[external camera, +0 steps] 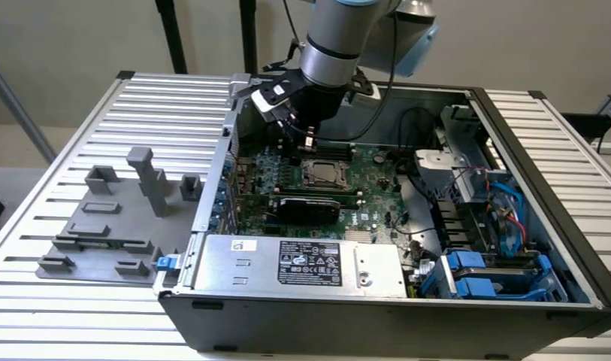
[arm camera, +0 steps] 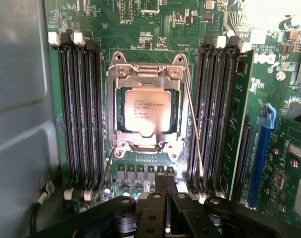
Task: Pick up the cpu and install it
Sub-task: 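Install the first cpu locking lever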
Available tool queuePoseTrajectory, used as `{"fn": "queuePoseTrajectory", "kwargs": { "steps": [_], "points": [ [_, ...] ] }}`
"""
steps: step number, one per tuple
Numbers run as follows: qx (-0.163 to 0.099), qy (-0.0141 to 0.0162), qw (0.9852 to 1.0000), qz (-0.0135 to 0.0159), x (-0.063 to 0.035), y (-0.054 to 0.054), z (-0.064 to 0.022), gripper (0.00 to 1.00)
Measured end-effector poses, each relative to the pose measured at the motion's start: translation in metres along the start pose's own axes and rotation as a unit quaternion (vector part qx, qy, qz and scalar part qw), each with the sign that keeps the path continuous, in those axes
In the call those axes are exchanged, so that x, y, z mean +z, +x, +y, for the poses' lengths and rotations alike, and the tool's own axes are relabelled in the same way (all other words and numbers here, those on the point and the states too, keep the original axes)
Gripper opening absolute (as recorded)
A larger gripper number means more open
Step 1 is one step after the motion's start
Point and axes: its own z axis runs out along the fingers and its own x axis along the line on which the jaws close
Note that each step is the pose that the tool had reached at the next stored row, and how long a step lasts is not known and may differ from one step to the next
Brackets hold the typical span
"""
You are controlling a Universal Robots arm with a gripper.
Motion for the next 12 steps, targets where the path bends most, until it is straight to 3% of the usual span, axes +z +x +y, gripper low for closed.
{"fn": "queuePoseTrajectory", "kwargs": {
  "steps": [4,6,8,12],
  "points": [
    [0.006,-0.0001,0.9999,0.0092,0.0011,0.000,-0.0078,0.11],
    [0.010,-0.0002,0.9998,0.0162,0.0015,0.000,-0.0096,0.11],
    [0.013,-0.0002,0.9995,0.0269,0.0017,0.000,-0.0108,0.11],
    [0.019,-0.0001,0.9984,0.0541,0.0020,0.000,-0.0125,0.11]
  ]
}}
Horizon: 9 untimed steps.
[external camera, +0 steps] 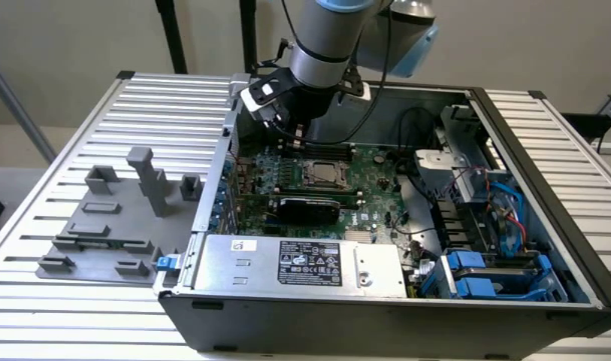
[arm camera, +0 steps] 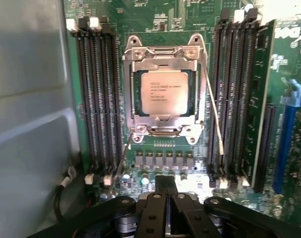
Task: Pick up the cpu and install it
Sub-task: 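Install the first cpu locking lever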
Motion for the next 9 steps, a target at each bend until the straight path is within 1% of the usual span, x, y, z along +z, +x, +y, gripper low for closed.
{"fn": "queuePoseTrajectory", "kwargs": {
  "steps": [1,2,3,4,5,9],
  "points": [
    [0.002,0.0000,1.0000,0.0069,0.0001,0.0000,-0.0003,0.11],
    [0.004,0.0000,0.9999,0.0128,0.0002,0.0000,-0.0006,0.11],
    [0.007,-0.0003,0.9998,0.0172,0.0002,0.0000,-0.0007,0.11],
    [0.011,-0.0008,0.9997,0.0207,0.0002,0.0000,-0.0007,0.11],
    [0.017,-0.0014,0.9996,0.0229,0.0002,0.0000,-0.0008,0.11],
    [0.038,-0.0035,0.9989,0.0276,0.0006,-0.0001,-0.0011,0.11]
  ]
}}
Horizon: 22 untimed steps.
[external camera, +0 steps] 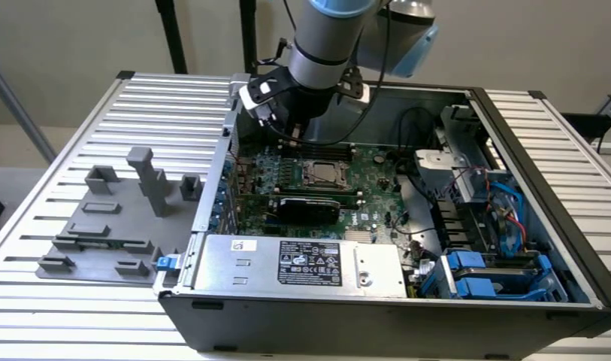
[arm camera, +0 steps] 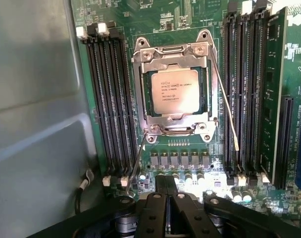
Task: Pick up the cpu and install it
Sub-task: 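Install the first cpu locking lever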
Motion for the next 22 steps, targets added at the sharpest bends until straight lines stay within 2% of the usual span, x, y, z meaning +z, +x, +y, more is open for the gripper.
{"fn": "queuePoseTrajectory", "kwargs": {
  "steps": [4,7,10,14,17,19,22],
  "points": [
    [0.007,-0.0001,1.0000,0.0028,0.0010,-0.001,-0.0054,0.11],
    [0.010,-0.0001,0.9999,0.0090,0.0020,-0.002,-0.0113,0.11],
    [0.016,0.0001,0.9997,0.0196,0.0025,-0.002,-0.0154,0.11],
    [0.023,0.0011,0.9990,0.0382,0.0019,-0.003,-0.0195,0.11],
    [0.031,0.0011,0.9983,0.0495,0.0009,-0.003,-0.0211,0.11],
    [0.037,0.0006,0.9978,0.0553,0.0002,-0.002,-0.0217,0.11],
    [0.049,-0.0018,0.9969,0.0615,-0.0002,-0.002,-0.0217,0.11]
  ]
}}
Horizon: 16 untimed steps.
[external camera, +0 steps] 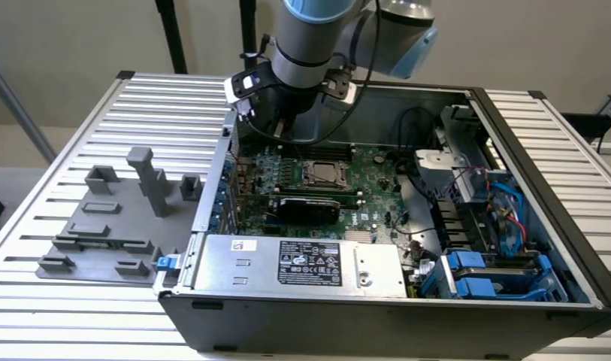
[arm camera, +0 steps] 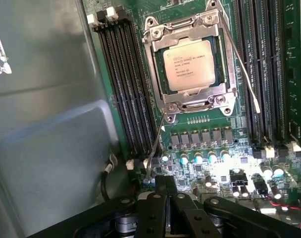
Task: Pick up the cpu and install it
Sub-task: 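Install the first cpu locking lever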
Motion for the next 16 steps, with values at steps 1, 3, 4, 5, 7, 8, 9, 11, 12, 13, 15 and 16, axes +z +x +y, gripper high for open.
{"fn": "queuePoseTrajectory", "kwargs": {
  "steps": [1,3,4,5,7,8,9,11,12,13,15,16],
  "points": [
    [0.004,-0.0011,1.0000,0.0016,-0.0003,0.000,-0.0001,0.11],
    [0.012,-0.0034,0.9999,0.0045,-0.0015,0.000,-0.0004,0.11],
    [0.016,-0.0043,0.9999,0.0055,-0.0028,0.001,-0.0007,0.11],
    [0.019,-0.0051,0.9998,0.0063,-0.0046,0.001,-0.0011,0.11],
    [0.024,-0.0065,0.9997,0.0077,-0.0083,0.002,-0.0019,0.11],
    [0.026,-0.0071,0.9996,0.0082,-0.0097,0.003,-0.0020,0.11],
    [0.028,-0.0077,0.9995,0.0086,-0.0107,0.003,-0.0019,0.11],
    [0.031,-0.0088,0.9994,0.0096,-0.0118,0.003,-0.0012,0.11],
    [0.032,-0.0094,0.9994,0.0102,-0.0120,0.004,-0.0004,0.11],
    [0.033,-0.0100,0.9994,0.0107,-0.0121,0.004,0.0006,0.11],
    [0.033,-0.0110,0.9993,0.0115,-0.0127,0.005,0.0032,0.11],
    [0.033,-0.0113,0.9993,0.0118,-0.0130,0.005,0.0050,0.11]
  ]
}}
